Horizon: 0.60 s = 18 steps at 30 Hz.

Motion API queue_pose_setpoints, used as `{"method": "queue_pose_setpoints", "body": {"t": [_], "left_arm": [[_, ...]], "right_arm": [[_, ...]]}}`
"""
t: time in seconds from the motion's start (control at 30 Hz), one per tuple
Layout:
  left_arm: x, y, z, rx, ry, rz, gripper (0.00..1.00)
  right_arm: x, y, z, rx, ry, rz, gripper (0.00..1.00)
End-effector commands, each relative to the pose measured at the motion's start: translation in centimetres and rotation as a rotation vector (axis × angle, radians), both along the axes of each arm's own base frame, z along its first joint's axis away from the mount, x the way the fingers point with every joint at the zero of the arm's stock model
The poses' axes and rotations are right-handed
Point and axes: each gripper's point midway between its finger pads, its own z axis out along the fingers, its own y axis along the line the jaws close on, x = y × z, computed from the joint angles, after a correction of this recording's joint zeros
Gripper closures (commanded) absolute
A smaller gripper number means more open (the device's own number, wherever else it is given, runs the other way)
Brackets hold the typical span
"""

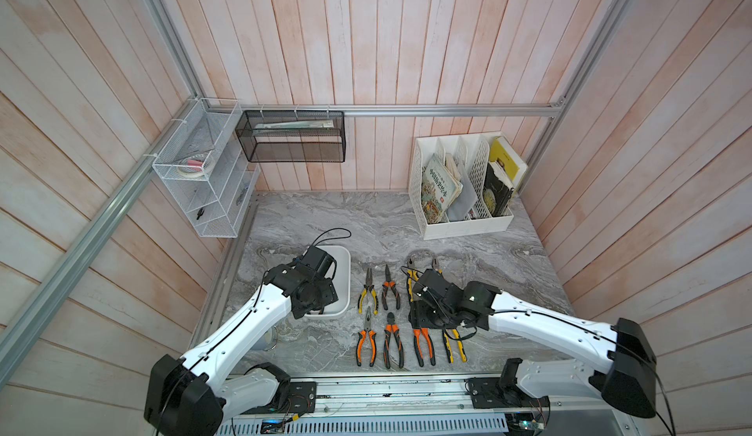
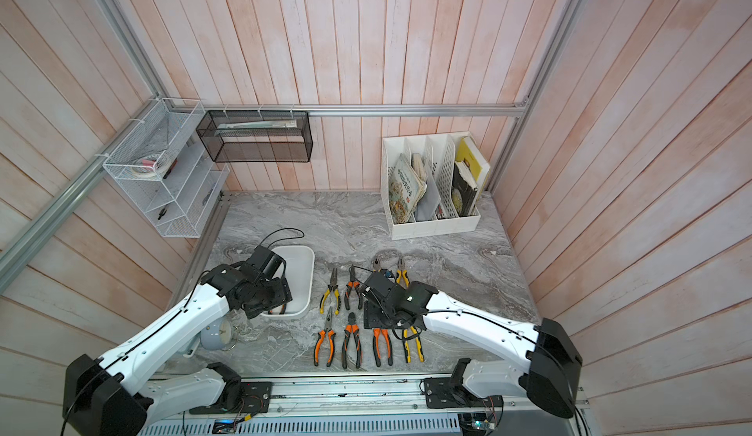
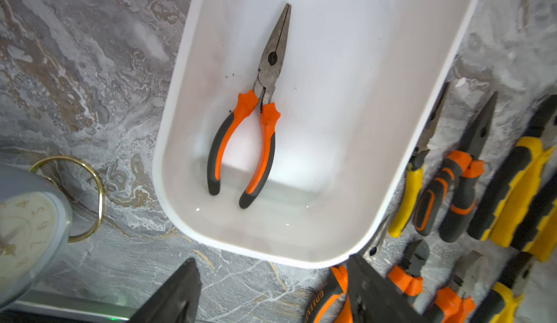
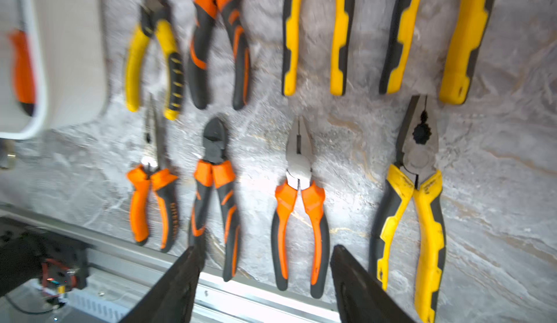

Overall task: Take the pliers out of the storage box
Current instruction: Place the pliers at the center of the board, then pick up the pliers from the storage box.

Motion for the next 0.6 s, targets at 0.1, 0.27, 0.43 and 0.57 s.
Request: {"method": "queue_pose_setpoints", "body": {"t": [0.1,0.27,0.43,0.57], "left_arm": [[3.1,0.5,-1.6,0.079,0.032,-0.080,0.20],[4.9,1.7,-4.0,0.052,0.068,-0.085,0.19],[6.1,1.9,-5.0,0.052,0.063,-0.140,0.19],[6.3,1.5,-6.0,0.041,0.075,-0.166,0.19]], "right_arm": [[0.7,-1.5,3.2,0.102,-0.121,-0.057,0.28],[0.1,-3.2,2.7,0.099,-0.129,-0.076,0.28],[-0.2,-4.0,1.7,0.079,-0.115,-0.074,0.28],[-0.3,-3.9,1.2,0.073,-0.100,-0.064,0.28]]}}
